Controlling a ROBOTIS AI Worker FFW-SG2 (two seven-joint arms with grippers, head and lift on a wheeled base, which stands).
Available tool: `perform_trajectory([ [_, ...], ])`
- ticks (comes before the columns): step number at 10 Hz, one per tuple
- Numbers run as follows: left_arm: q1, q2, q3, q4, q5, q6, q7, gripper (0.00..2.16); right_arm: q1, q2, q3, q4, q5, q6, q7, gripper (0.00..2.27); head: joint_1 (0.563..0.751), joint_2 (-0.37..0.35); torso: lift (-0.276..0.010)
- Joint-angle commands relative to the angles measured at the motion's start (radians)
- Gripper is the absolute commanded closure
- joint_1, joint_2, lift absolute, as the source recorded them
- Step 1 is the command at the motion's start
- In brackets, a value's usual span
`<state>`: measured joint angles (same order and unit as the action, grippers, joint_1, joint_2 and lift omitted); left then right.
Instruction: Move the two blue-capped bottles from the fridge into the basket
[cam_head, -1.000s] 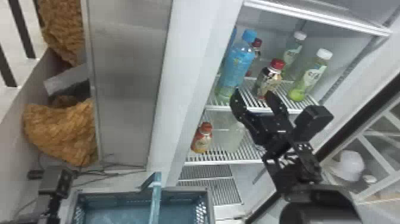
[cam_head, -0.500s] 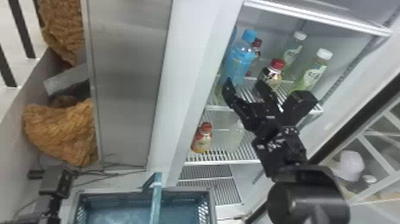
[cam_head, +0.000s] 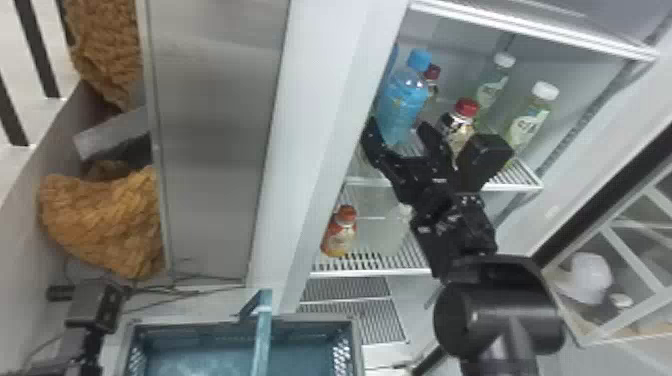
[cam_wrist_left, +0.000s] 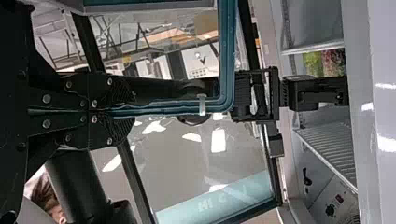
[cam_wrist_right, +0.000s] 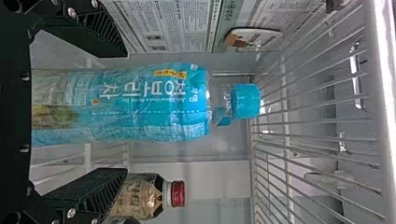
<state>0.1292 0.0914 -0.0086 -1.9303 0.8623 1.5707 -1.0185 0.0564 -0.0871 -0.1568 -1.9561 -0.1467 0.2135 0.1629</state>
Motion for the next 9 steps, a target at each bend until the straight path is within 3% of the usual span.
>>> perform_trajectory([
  [1,-0.002,0.002,-0.001,0.000,0.001,0.001,0.000,1.14,-0.022,-0.003,0.005,0.021,0.001,0.000,0.000,0.13,0.695,-0.350,-0.076],
  [4,-0.004,0.002,-0.003,0.000,0.005,0.001,0.001,1.14,-0.034,-0.006,0.011,0.038,-0.003,0.000,0.000,0.23,0.695,-0.350,-0.076],
  [7,-0.004,0.005,-0.005,0.000,0.005,0.001,0.001,1.14,-0.039,-0.011,0.011,0.048,-0.017,0.000,0.000,1.03,0.695,-0.350,-0.076],
  [9,-0.004,0.005,-0.007,0.000,0.007,0.001,0.001,1.14,-0.032,-0.013,0.011,0.033,-0.017,-0.002,0.000,1.21,0.695,-0.350,-0.076],
])
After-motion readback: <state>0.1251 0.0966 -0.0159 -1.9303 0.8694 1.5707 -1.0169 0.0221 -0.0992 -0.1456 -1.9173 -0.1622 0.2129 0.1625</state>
